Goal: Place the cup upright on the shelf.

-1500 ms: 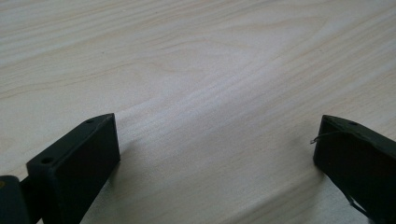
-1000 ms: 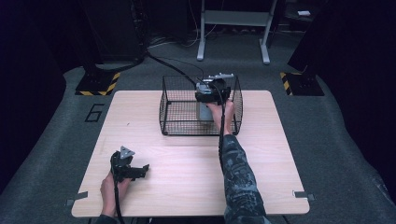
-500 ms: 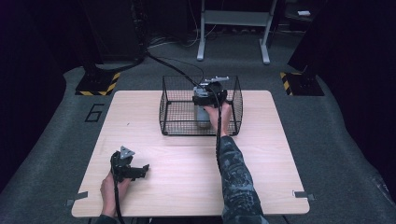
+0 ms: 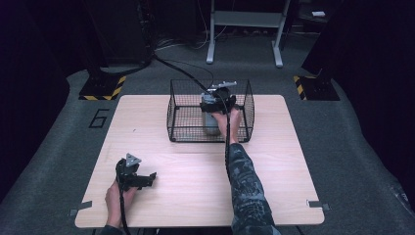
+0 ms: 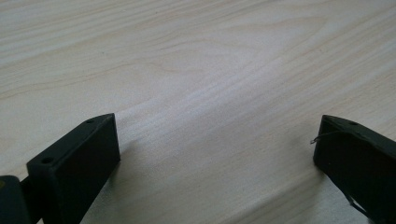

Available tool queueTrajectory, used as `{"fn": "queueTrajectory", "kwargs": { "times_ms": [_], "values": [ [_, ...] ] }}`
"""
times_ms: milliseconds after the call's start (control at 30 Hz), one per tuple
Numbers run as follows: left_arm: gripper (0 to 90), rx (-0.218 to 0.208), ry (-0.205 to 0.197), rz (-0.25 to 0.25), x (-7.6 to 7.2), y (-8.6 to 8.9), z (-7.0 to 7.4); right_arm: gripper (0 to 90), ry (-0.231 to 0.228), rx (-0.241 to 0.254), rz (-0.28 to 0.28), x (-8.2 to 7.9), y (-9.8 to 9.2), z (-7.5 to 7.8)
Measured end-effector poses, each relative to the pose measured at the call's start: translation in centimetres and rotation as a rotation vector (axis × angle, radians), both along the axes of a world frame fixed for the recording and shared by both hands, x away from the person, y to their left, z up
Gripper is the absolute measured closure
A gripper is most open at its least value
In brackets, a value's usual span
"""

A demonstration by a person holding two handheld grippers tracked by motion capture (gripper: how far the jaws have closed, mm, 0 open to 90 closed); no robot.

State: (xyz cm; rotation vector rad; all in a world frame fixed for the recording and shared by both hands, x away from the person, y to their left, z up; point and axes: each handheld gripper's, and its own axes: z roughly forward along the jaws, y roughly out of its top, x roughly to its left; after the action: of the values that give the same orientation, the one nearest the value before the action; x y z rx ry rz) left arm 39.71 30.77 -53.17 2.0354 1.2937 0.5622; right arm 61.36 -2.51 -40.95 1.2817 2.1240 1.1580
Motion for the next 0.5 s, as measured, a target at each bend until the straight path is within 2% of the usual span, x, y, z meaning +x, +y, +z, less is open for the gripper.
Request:
{"fn": "queueTrajectory", "kwargs": {
  "times_ms": [167,333,500],
  "values": [
    [0.3,-0.009,-0.005,0.008,0.0,-0.1,0.0,3.1,-0.014,-0.024,0.019,-0.7,-0.1,-0.2],
    [0.3,-0.01,0.0,0.008,0.0,-0.1,0.0,3.0,-0.026,-0.014,0.025,-1.3,-0.6,-0.6],
    [0.3,-0.011,0.0,0.008,0.0,-0.1,0.0,3.1,-0.044,-0.055,0.046,-1.8,-0.2,-0.6]
  ]
}}
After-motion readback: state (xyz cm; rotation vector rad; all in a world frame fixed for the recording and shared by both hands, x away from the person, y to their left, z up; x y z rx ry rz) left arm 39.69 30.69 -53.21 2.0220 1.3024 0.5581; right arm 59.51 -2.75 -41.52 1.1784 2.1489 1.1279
